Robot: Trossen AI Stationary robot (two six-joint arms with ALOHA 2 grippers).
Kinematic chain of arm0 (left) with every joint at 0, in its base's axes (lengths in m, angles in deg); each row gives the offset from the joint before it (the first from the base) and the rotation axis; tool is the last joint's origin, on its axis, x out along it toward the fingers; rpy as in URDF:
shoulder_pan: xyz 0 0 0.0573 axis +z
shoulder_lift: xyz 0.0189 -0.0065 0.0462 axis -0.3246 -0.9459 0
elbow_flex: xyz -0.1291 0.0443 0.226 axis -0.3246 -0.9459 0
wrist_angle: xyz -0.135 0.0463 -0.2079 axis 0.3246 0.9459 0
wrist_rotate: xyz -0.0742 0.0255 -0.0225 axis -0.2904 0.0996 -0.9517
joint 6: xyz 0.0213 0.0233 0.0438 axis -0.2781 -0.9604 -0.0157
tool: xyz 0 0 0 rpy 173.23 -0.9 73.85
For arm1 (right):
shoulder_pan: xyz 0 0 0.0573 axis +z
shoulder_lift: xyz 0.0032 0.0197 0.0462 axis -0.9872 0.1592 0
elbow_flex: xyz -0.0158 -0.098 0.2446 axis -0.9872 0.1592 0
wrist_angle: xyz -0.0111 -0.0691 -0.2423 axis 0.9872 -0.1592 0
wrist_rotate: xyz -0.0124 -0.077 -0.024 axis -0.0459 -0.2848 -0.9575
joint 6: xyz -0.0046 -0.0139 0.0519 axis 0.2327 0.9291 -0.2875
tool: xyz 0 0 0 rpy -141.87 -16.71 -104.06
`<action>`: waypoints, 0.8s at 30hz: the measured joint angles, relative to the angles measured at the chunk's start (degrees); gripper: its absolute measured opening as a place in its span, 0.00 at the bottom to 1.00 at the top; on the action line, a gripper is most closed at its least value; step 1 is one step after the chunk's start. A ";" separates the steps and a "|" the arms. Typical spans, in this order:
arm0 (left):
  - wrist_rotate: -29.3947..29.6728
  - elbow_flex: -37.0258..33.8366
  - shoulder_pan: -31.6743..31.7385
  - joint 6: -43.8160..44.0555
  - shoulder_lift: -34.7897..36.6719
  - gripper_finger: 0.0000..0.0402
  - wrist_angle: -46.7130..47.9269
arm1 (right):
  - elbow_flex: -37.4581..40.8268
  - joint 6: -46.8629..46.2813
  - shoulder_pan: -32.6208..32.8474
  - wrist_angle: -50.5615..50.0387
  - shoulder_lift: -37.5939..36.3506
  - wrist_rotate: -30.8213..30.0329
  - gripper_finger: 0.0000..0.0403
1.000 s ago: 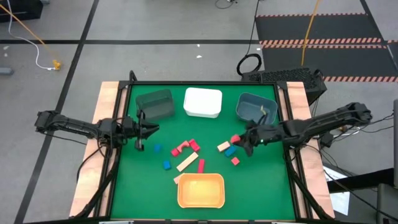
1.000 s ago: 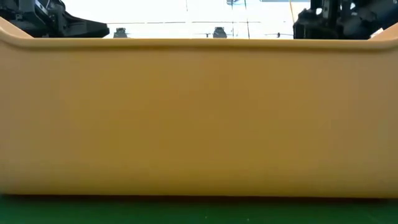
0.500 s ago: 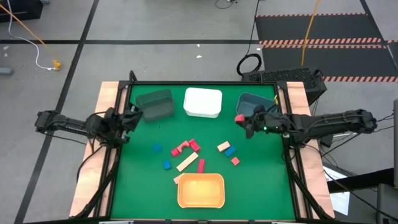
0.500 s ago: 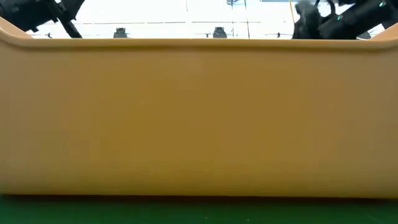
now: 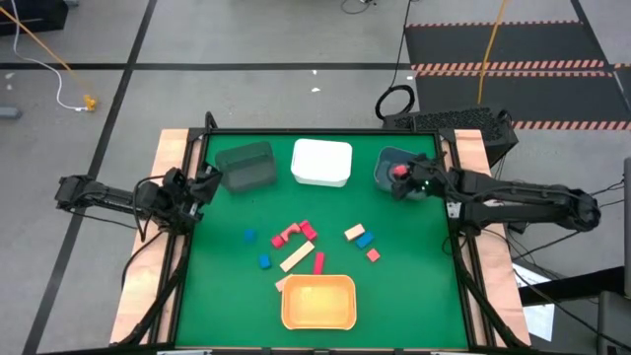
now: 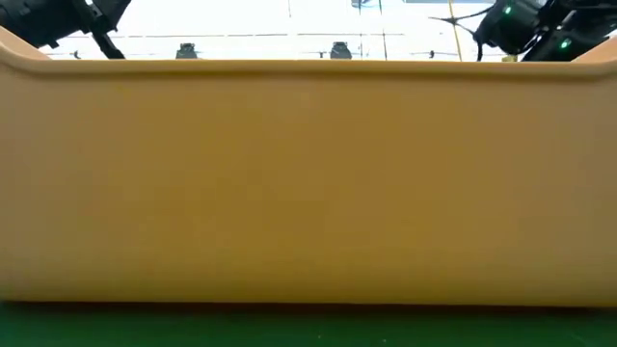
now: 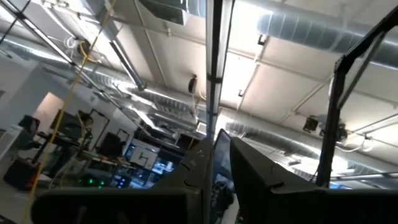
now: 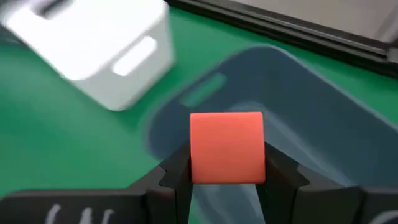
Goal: Sort & place blocks by color
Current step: Put the orange block into the blue bin, then put the blue block into the black bin
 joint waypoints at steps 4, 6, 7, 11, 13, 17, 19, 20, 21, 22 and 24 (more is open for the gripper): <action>0.34 0.00 0.00 -0.58 0.00 0.14 0.04 | 0.00 2.10 -3.87 -4.19 2.39 0.04 0.29; 0.33 0.00 0.00 -1.12 0.00 0.14 0.07 | 0.00 2.20 -4.88 -4.98 3.53 0.07 0.29; 0.32 0.00 0.00 -1.20 0.00 0.14 0.07 | 0.00 2.25 -5.23 -4.87 3.97 0.07 0.29; 0.34 0.00 0.00 -0.11 0.00 0.14 0.13 | 0.00 4.23 -6.24 -4.58 4.88 0.11 0.46; 0.68 0.00 0.00 0.22 0.00 0.14 0.13 | 0.00 5.31 -6.49 -4.54 4.92 0.14 0.56; 0.74 0.00 0.00 1.00 0.00 0.14 0.17 | 0.00 6.74 -6.68 -4.52 4.81 0.55 0.71; 0.74 0.00 0.00 2.48 0.00 0.14 0.22 | 0.00 6.89 -6.68 -4.28 4.81 2.45 0.75; 0.74 0.00 0.00 3.08 0.00 0.14 0.20 | 0.00 6.80 -6.68 -4.03 4.81 3.36 0.76; 0.74 0.00 0.00 3.16 0.00 0.14 0.22 | 0.00 6.58 -6.66 -3.55 4.79 4.06 0.77; 0.74 0.00 0.00 2.81 0.00 0.14 0.25 | 0.00 6.54 -6.68 -2.95 4.79 5.16 0.78; 0.74 0.00 0.00 0.98 0.00 0.14 0.58 | 0.00 6.51 -6.66 -1.76 4.79 6.42 0.79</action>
